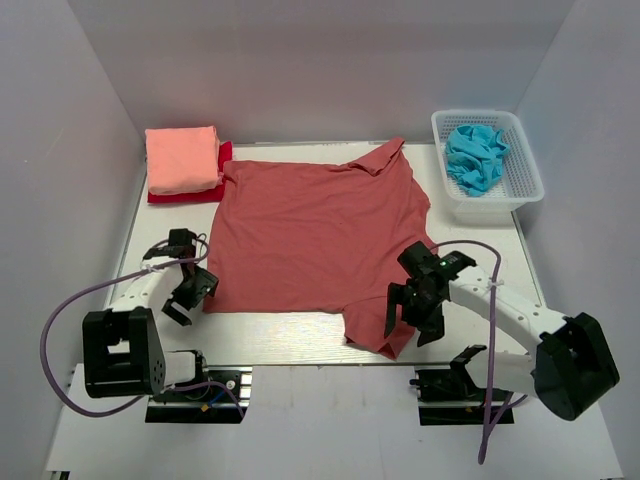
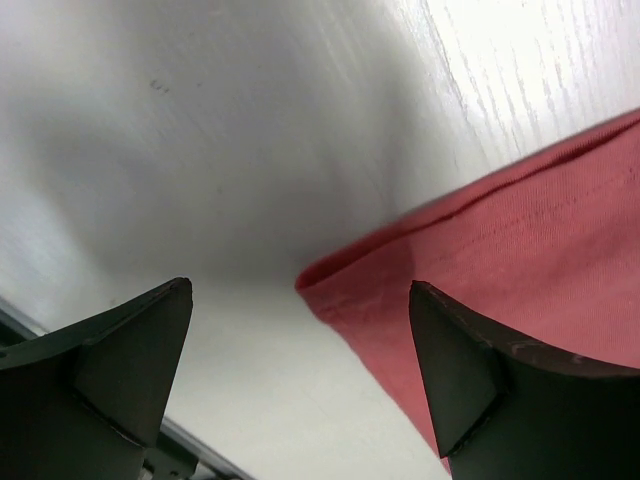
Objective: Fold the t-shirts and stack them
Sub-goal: Grap the side of the flattened tshirt closest away from the robot with both arms
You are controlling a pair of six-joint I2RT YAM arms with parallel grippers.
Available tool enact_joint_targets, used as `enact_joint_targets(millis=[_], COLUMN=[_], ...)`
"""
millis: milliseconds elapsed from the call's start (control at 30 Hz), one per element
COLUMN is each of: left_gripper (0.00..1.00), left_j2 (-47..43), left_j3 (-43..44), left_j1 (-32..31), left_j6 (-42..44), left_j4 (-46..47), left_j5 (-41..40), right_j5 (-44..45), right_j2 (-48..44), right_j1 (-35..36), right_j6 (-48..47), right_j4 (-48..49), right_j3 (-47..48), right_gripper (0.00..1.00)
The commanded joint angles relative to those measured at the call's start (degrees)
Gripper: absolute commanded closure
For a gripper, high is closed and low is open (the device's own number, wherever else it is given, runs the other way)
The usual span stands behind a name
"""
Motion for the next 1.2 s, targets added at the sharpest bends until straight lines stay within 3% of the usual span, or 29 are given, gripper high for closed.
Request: enact_joint_targets(millis=[0,100,200,300,400,433,533,600,767,833,1033,1167], left_gripper=[0.01,0.11,0.13,0.24,0.32,0.34,0.44,0.56,0.91,1.0,1.0,1.0], left_j2=[0.2,1.34,2.13,2.75,2.75,2.75,2.75,3.28,3.28,3.28,0.21,-1.9], left_j3=[-2.03,-4.58,-7.13,-8.28,-9.33,-9.34,-9.86,-9.86,-10.39,-10.39,-7.85,-3.28], left_j1=[0.71,1.23,1.23,1.23,1.23,1.23,1.23,1.23,1.23,1.23,1.23,1.23], left_j6=[-0.32,-0.32,-0.32,-0.32,-0.32,0.2,0.9,1.69,2.93,3.46,4.51,5.04], left_j4=[7.13,10.38,12.76,13.99,14.7,15.39,17.15,17.77,20.59,20.59,17.78,9.89], left_j5=[1.79,3.82,5.05,5.05,5.58,5.58,6.28,7.77,10.59,10.59,12.17,12.17], right_j5=[-0.1,-0.03,3.84,2.54,2.53,2.53,1.83,2.27,2.79,2.88,3.5,5.7], right_j2=[1.66,2.72,1.76,1.14,2.19,2.28,1.23,0.7,-0.27,-1.05,-0.1,1.74], right_j1=[0.94,1.38,1.12,0.94,0.85,0.85,0.85,0.77,0.85,0.85,0.85,0.68], right_j6=[3.57,7.34,9.81,11.04,11.48,11.92,12.44,12.71,10.96,10.6,8.32,7.71], right_j4=[2.85,5.14,4.96,8.65,9.54,9.54,10.58,10.94,11.38,12.17,9.82,6.47], right_j3=[-2.03,-4.58,-6.15,-8.44,-10.55,-11.17,-13.8,-13.98,-12.23,-10.74,-3.46,2.97], right_gripper=[0.14,0.19,0.22,0.22,0.39,0.54,0.59,0.67,1.0,1.0,1.0,1.0])
